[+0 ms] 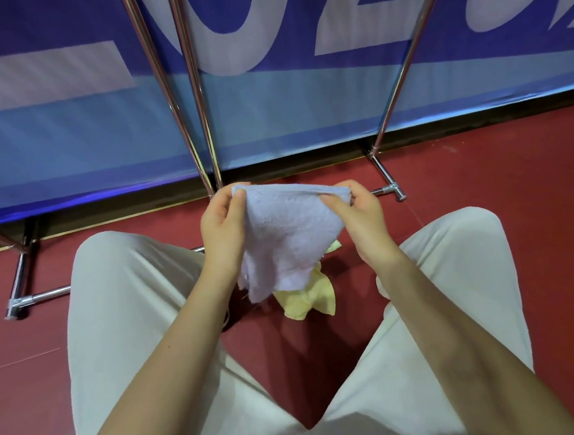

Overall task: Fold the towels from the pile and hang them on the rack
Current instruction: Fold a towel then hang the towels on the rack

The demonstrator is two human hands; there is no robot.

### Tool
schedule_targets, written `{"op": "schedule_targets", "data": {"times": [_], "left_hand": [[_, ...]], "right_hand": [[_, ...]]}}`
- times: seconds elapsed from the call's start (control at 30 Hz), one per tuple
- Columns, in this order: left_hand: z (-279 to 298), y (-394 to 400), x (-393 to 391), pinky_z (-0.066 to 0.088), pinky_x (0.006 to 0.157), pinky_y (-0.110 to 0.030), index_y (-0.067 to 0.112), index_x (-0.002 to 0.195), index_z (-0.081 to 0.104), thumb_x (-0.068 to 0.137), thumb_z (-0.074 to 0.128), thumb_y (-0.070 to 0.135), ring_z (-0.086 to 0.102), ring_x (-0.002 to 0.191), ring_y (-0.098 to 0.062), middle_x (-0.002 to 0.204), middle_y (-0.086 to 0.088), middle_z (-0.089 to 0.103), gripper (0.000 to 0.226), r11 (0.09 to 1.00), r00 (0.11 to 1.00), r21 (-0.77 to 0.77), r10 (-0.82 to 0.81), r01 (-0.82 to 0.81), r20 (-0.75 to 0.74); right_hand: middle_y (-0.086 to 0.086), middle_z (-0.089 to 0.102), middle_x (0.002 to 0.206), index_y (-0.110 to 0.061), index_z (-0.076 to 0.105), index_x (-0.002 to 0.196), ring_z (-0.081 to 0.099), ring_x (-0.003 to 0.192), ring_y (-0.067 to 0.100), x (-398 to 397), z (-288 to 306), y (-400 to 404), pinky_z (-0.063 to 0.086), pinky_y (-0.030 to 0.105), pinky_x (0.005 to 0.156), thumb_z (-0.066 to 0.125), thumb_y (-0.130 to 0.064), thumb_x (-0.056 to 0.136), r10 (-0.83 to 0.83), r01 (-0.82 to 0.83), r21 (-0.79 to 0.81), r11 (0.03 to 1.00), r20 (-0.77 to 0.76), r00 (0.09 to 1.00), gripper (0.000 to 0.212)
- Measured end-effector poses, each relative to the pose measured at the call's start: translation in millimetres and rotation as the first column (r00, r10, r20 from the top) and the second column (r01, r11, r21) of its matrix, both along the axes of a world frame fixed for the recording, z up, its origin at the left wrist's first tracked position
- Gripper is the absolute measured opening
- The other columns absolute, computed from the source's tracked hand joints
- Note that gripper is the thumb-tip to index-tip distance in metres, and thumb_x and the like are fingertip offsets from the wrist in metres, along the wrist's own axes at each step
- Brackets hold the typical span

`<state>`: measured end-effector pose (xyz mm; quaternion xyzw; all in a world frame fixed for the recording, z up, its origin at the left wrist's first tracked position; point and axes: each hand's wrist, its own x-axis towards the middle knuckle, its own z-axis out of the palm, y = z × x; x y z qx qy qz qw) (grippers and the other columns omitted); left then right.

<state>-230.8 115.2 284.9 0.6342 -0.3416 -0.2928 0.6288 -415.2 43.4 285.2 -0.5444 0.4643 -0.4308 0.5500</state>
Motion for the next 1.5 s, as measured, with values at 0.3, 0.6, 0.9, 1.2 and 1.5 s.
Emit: {"op": "schedule_targets", "data": {"times": [0.3, 0.6, 0.9, 1.2, 1.5], "left_hand": [[-4, -7, -9, 0.046, 0.084, -0.028, 0.013, 0.102, 0.070, 0.099, 0.048, 0.019, 0.058, 0.086, -0.002, 0.095, 0.009, 0.067, 0.022, 0.992, 0.990, 0.114, 0.073, -0.059, -0.122], [-11, -12, -45, 0.041, 0.073, -0.033, 0.022, 0.073, 0.068, 0.090, 0.054, 0.023, 0.049, 0.075, -0.017, 0.078, -0.002, 0.059, 0.022, 0.961, 0.933, 0.267, 0.162, -0.074, -0.321], [-6, -20, -60, 0.042, 0.067, -0.024, 0.014, 0.089, 0.066, 0.097, 0.050, 0.019, 0.052, 0.072, -0.010, 0.081, -0.001, 0.061, 0.018, 0.970, 0.953, 0.235, 0.123, -0.057, -0.277], [0, -16, -61, 0.046, 0.068, -0.019, 0.021, 0.083, 0.069, 0.096, 0.050, 0.020, 0.058, 0.075, -0.007, 0.082, 0.000, 0.067, 0.024, 0.987, 0.966, 0.161, 0.053, -0.012, -0.252], [-2, -19, -42, 0.043, 0.106, -0.046, 0.033, 0.080, 0.075, 0.093, 0.052, 0.027, 0.057, 0.122, -0.029, 0.105, -0.004, 0.072, 0.028, 0.995, 0.959, 0.098, 0.030, -0.003, -0.283]], "right_hand": [[-0.020, 0.047, 0.056, -0.022, 0.050, 0.067, 0.040, 0.056, -0.003, 5, -4, 4, 0.036, 0.012, 0.056, 0.062, -0.017, 0.091, -0.094, 0.089, -0.050, 0.995, -0.104, 0.990, 0.028], [0.000, 0.056, 0.085, -0.012, 0.057, 0.088, 0.052, 0.079, 0.013, 31, -28, 11, 0.045, 0.027, 0.073, 0.060, -0.019, 0.089, -0.299, 0.298, 0.237, 0.925, -0.032, 0.954, 0.008], [-0.007, 0.046, 0.065, -0.010, 0.050, 0.081, 0.041, 0.056, 0.003, 51, -17, 24, 0.035, 0.016, 0.053, 0.057, -0.018, 0.093, -0.080, 0.088, 0.047, 0.995, -0.143, 0.986, 0.016], [-0.009, 0.054, 0.068, -0.016, 0.053, 0.081, 0.050, 0.063, 0.006, 46, -12, 11, 0.042, 0.024, 0.060, 0.061, -0.021, 0.090, -0.130, 0.133, 0.013, 0.991, -0.127, 0.983, 0.013], [0.002, 0.067, 0.083, -0.008, 0.065, 0.102, 0.063, 0.075, 0.009, 45, 1, 22, 0.050, 0.020, 0.072, 0.050, -0.004, 0.096, 0.089, -0.089, -0.059, 0.994, -0.004, 0.996, 0.017]]}}
